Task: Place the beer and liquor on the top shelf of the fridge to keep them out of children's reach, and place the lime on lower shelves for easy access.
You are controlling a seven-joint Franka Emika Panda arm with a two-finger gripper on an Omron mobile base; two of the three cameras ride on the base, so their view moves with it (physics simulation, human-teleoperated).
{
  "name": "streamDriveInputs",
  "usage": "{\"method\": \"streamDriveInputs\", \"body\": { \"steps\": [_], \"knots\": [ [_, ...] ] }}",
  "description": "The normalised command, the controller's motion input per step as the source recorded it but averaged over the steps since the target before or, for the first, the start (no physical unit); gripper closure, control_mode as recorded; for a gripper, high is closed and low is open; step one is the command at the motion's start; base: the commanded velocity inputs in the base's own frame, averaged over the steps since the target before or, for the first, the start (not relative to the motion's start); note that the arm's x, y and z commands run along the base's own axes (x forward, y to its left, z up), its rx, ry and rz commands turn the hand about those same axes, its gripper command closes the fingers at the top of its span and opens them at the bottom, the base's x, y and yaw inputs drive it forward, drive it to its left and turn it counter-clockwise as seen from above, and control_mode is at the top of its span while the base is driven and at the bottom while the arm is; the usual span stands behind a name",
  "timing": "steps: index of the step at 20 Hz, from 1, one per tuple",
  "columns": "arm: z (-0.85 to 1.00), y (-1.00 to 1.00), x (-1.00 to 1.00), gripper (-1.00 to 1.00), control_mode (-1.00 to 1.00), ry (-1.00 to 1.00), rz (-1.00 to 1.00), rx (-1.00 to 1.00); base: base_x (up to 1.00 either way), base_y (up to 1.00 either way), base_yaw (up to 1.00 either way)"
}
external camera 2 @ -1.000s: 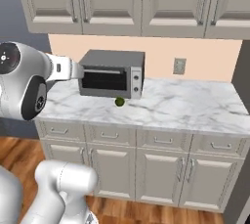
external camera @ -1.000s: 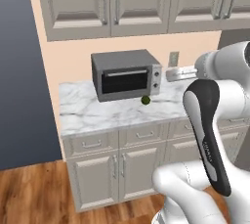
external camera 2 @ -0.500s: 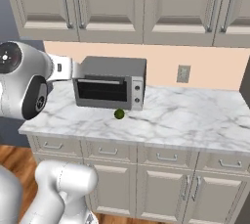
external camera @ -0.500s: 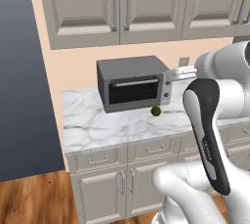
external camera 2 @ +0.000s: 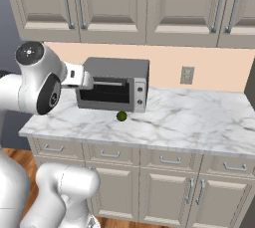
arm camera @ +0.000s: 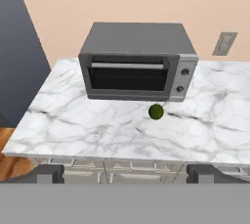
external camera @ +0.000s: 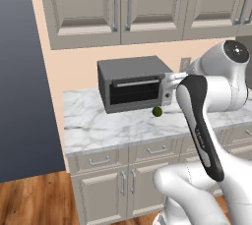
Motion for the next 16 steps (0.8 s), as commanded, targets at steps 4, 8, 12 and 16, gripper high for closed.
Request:
{"method": "streamDriveInputs", "body": {
  "steps": [4, 8, 12, 16],
  "knots": [
    [-0.68, -0.13, 0.37, -1.00, -1.00, 0.26, -0.03, 0.00, 0.00, 0.00, 0.00],
    [-0.58, -0.21, 0.34, -1.00, -1.00, 0.18, -0.10, 0.00, 0.00, 0.00, 0.00],
    [-0.46, -0.20, 0.27, -1.00, -1.00, 0.11, -0.11, 0.00, 0.00, 0.00, 0.00],
    [-0.48, -0.26, 0.21, -1.00, -1.00, 0.11, -0.08, 0.00, 0.00, 0.00, 0.00]
  ]
}}
